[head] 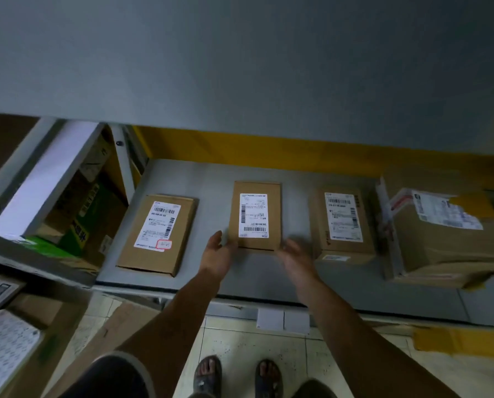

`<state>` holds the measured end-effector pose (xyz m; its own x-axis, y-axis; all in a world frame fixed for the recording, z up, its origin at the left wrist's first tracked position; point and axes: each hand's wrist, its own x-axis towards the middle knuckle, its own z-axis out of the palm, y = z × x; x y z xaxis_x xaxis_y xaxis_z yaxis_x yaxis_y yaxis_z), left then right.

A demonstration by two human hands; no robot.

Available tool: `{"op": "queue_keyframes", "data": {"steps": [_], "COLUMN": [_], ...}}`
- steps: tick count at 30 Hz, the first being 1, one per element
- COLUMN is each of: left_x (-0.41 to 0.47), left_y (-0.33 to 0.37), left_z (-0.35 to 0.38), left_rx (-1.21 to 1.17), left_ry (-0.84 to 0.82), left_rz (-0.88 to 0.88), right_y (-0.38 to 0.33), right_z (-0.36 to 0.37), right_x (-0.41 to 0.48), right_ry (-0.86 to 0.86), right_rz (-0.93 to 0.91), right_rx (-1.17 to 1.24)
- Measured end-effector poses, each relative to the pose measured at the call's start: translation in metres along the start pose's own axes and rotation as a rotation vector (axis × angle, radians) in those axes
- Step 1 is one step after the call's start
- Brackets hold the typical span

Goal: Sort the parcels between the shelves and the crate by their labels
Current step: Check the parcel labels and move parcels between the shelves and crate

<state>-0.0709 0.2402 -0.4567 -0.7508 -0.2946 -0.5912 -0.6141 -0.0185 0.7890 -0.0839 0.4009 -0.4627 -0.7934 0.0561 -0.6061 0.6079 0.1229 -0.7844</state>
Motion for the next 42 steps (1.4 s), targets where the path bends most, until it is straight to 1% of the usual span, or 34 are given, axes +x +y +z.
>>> {"op": "queue_keyframes", "data": {"steps": [2,4,10,14,16,18,22,25,28,31,35,38,42], "left_x": [0.005,0.009,0.018,0.023,0.023,0.025,0.019,0.007,-0.005,-0.016,-0.027,-0.032,-0.038], "left_y": [0.003,0.006,0.005,0.0,-0.004,-0.008,-0.012,-0.011,-0.011,-0.016,-0.024,-0.031,-0.039], "left_z": [-0.003,-0.002,-0.011,-0.021,-0.025,-0.027,-0.032,-0.039,-0.049,-0.055,-0.065,-0.073,-0.078], "left_rx": [0.053,0.058,0.073,0.053,0.033,-0.04,-0.326,-0.429,-0.475,-0.505,-0.514,-0.529,-0.623], "left_ry": [-0.073,-0.107,-0.12,-0.123,-0.15,-0.171,-0.18,-0.216,-0.303,-0.388,-0.47,-0.523,-0.607], "left_rz": [0.013,0.015,-0.013,-0.002,0.02,0.01,-0.053,-0.013,0.037,0.07,0.12,0.131,0.134], "right_y": [0.001,0.002,0.009,0.009,0.011,0.015,0.023,0.027,0.023,0.016,0.006,0.001,0.001], "right_z": [0.007,0.01,0.016,0.018,0.019,0.019,0.014,0.009,0.005,0.002,-0.001,-0.001,-0.002], "right_x": [0.002,0.003,-0.002,-0.011,-0.017,-0.022,-0.029,-0.033,-0.033,-0.032,-0.033,-0.035,-0.044], "right_ry": [0.015,0.015,0.063,0.058,0.066,0.073,0.071,0.097,0.132,0.053,-0.056,-0.115,-0.155], "right_rz": [0.033,0.026,0.01,-0.023,-0.033,-0.041,-0.062,-0.087,-0.069,-0.068,-0.103,-0.162,-0.257], "right_rx": [-0.019,-0.06,-0.105,-0.068,-0.042,0.012,0.069,0.114,0.197,0.313,0.393,0.403,0.471]}}
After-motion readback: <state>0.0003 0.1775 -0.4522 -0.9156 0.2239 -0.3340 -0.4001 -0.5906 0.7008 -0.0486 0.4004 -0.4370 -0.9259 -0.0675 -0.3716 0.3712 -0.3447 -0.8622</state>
